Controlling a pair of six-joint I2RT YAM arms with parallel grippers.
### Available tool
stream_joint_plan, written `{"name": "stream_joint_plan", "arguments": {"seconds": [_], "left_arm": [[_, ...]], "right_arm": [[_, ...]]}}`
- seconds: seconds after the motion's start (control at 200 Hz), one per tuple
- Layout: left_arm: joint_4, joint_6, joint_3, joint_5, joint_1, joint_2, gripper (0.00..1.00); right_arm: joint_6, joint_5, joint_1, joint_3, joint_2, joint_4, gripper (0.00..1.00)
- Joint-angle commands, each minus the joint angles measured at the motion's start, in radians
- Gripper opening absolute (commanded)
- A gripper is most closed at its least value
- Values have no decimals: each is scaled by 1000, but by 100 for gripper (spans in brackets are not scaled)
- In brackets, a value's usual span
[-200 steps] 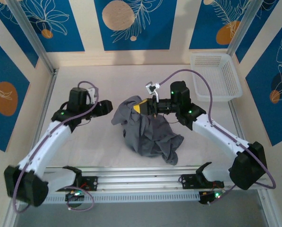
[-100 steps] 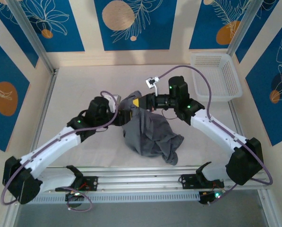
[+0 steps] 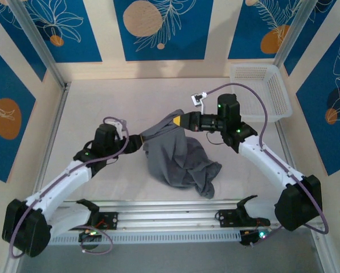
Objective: Fold the inside-out t-shirt
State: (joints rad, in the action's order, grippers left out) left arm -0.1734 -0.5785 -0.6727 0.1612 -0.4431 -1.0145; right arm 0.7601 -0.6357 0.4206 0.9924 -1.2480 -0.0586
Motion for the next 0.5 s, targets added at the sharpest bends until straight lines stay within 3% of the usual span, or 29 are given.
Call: {"name": "stream_joint_plan", "arguments": {"seconds": [0.0,0.095,0.175,0.26,0.425,0.495], "left_arm": [[13,126,-43,196,15,68,66],[4,257,-146,310,-54,41,69],[-84,375,-241,216,-138,-5,73],[-139,435,-316,160,-155,-78,75],[-61,456,-390,336,-164,-193,77],[-32,441,-411,358,-165,-228,72]], "right_arm": [[10,-76,-14,8,29,-75,3],[12,-84,-10,12,16,-76,3],[12,-92,-5,20,15,-75,3],[3,-94,2,30,14,-62,3],[-10,-98,12,44,16,-35,3],[-10,-98,14,43,16,-31,3]]}}
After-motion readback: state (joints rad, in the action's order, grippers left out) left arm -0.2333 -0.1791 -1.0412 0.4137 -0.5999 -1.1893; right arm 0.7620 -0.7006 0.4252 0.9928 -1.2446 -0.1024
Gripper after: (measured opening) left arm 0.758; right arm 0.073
